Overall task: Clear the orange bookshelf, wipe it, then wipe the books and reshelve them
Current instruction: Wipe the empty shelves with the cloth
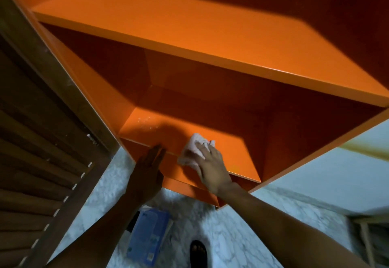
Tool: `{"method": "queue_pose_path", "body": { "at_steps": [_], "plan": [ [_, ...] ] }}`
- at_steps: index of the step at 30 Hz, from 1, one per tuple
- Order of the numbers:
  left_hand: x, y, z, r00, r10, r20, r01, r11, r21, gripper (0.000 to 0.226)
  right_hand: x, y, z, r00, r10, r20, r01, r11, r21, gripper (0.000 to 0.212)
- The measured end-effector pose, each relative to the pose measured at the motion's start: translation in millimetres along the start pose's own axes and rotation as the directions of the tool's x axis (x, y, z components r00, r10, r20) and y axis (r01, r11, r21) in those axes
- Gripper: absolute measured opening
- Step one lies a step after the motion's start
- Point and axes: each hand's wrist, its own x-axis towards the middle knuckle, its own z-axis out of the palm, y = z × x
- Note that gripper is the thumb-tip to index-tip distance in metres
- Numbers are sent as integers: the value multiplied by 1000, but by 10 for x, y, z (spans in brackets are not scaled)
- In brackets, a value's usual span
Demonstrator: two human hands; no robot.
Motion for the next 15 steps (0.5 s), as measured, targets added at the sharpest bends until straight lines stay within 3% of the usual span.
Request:
{"method": "queue_pose_path", "body": {
  "at_steps": [4, 7, 8, 11, 13, 15],
  "plan": [
    [50, -220, -35, 989, -138, -51, 137, 990, -31, 64, 30, -227, -12, 961, -273, -51, 278, 940, 197, 36],
    [93, -357, -105, 979, -196, -62, 194, 980, -34, 65, 200, -375, -334, 945, -294, -143, 327, 843, 427, 38],
    [102, -384, -131, 977, -208, -55, 207, 978, -25, 66, 261, -363, -422, 953, -228, -198, 297, 825, 481, 38],
    [108, -431, -175, 976, -211, -55, 212, 977, 22, 69, 470, -52, -462, 928, 56, -368, 98, 917, 387, 29],
    [106, -446, -184, 976, -207, -63, 210, 977, 35, 69, 605, 248, -464, 919, 232, -320, -91, 912, 400, 35],
    [106, -455, -204, 978, -199, -60, 202, 978, 43, 70, 724, 471, -476, 933, 321, -163, -271, 925, 268, 50]
  ]
}}
